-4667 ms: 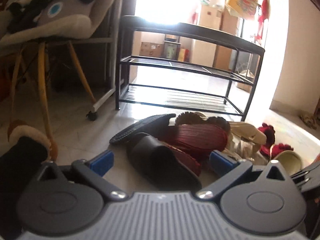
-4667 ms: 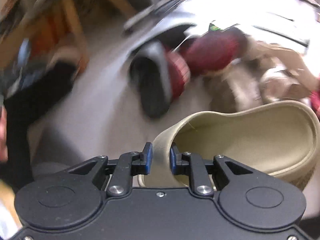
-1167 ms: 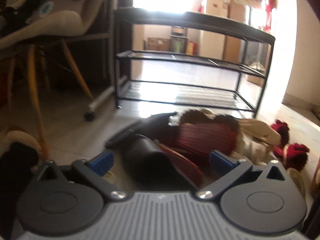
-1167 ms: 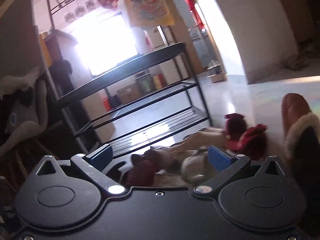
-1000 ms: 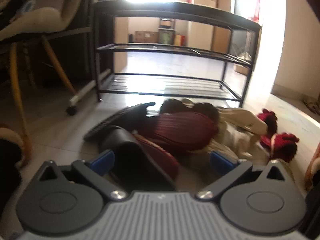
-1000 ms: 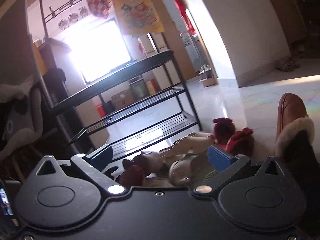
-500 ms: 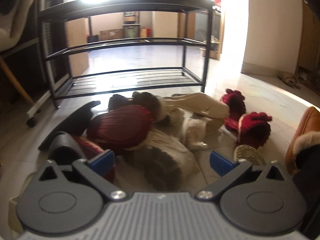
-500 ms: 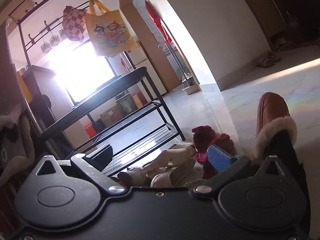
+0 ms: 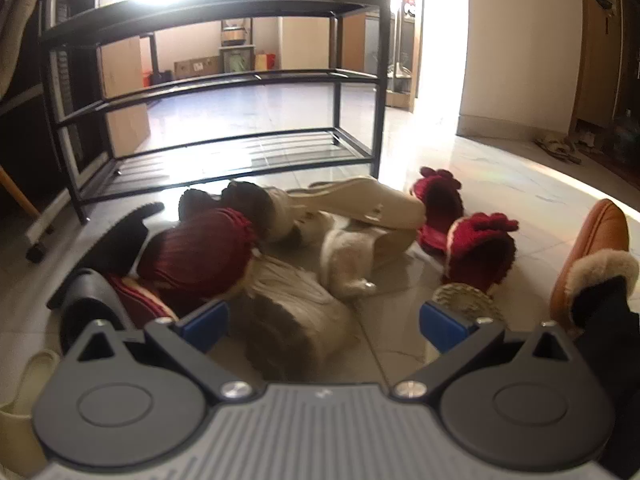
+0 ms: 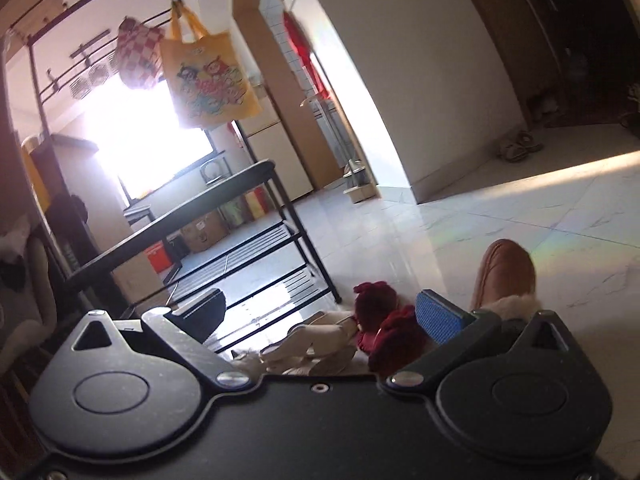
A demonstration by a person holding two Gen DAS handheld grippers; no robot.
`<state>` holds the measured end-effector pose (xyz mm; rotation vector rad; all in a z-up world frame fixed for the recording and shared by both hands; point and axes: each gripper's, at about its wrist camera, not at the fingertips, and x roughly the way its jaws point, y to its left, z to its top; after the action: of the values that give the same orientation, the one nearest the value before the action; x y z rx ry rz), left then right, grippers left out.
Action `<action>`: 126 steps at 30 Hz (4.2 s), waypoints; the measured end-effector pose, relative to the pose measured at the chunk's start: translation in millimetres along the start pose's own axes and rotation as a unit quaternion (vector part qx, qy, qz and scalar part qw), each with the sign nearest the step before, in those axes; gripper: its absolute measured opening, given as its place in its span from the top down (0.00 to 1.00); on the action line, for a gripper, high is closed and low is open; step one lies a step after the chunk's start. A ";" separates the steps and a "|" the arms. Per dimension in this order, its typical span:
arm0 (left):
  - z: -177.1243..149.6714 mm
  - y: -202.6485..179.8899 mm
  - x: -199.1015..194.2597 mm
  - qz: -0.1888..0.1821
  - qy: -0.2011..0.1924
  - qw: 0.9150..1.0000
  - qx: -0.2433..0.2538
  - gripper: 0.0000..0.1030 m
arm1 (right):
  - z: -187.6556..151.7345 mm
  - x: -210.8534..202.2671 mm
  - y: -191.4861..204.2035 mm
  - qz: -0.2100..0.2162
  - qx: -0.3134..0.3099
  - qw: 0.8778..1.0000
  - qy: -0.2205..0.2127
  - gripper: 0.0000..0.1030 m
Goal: Organize scattered shoes
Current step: 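Move the left tool back toward the shoe heap by the rack, then grasp the shoe with the ridged olive sole using the left tool, then lift the cream slide out of the heap with the left tool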
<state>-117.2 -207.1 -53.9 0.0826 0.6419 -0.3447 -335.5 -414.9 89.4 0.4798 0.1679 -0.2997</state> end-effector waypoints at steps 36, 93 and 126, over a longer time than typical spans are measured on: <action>-55.1 -40.8 101.2 -0.200 0.075 0.977 -0.012 0.01 | -17.9 43.1 -47.4 -0.031 0.039 0.997 0.050 0.00; -80.8 -42.3 123.7 -0.224 0.135 0.965 -0.011 0.09 | -28.7 69.5 -49.2 -0.007 0.068 0.993 0.093 0.00; -81.8 -38.2 111.1 -0.287 0.138 0.948 -0.005 0.66 | -33.0 75.2 -46.7 0.003 0.078 0.992 0.102 0.00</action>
<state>-94.0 -260.3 -184.8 -0.0712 0.9424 -0.9039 -282.6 -457.0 23.4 0.6660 0.3434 -0.2579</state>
